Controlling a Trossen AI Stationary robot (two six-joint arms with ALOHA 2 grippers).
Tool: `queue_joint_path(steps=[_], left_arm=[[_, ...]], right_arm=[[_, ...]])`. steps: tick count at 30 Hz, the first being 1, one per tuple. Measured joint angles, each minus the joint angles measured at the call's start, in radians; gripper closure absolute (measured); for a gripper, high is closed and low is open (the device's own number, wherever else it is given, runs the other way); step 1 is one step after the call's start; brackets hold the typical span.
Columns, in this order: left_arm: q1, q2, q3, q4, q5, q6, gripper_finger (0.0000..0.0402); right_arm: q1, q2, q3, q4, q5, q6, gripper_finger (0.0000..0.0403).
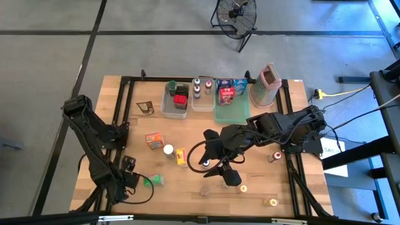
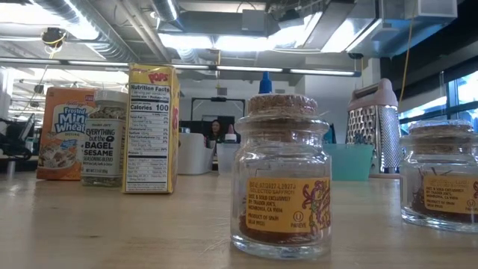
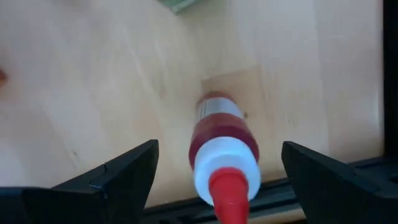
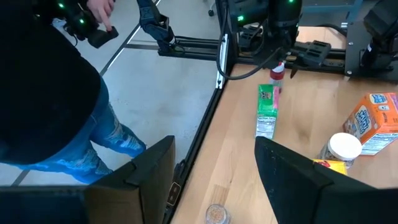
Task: Pick & Place Kitchen Items
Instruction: Put the left red food coloring bottle into the transparent bin
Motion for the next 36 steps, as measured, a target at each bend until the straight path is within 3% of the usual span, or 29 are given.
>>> queue_joint_path(steps=[14, 21, 27, 36], left_arm=[[-0.009, 0.0, -0.009, 0.013, -0.02, 0.007, 0.0068], [-0.011, 0.0, -0.053, 0.045, 0.026, 0.0, 0.0091], [-0.011, 0.0, -0.073, 0.08, -0.034, 0.001, 0.0109], [-0.011, -0.009, -0.105, 0.131, -0.006, 0.024, 0.0131]], right_arm=[[-0.001, 0.0, 0.0, 0.024, 0.003, -0.001, 0.0178], [-0.001, 0.0, 0.0, 0.024, 0.003, -0.004, 0.0178], [-0.001, 0.0, 0.0, 0.023, 0.003, 0.0, 0.0178], [-0.002, 0.0, 0.0, 0.023, 0.003, 0.0, 0.0178]])
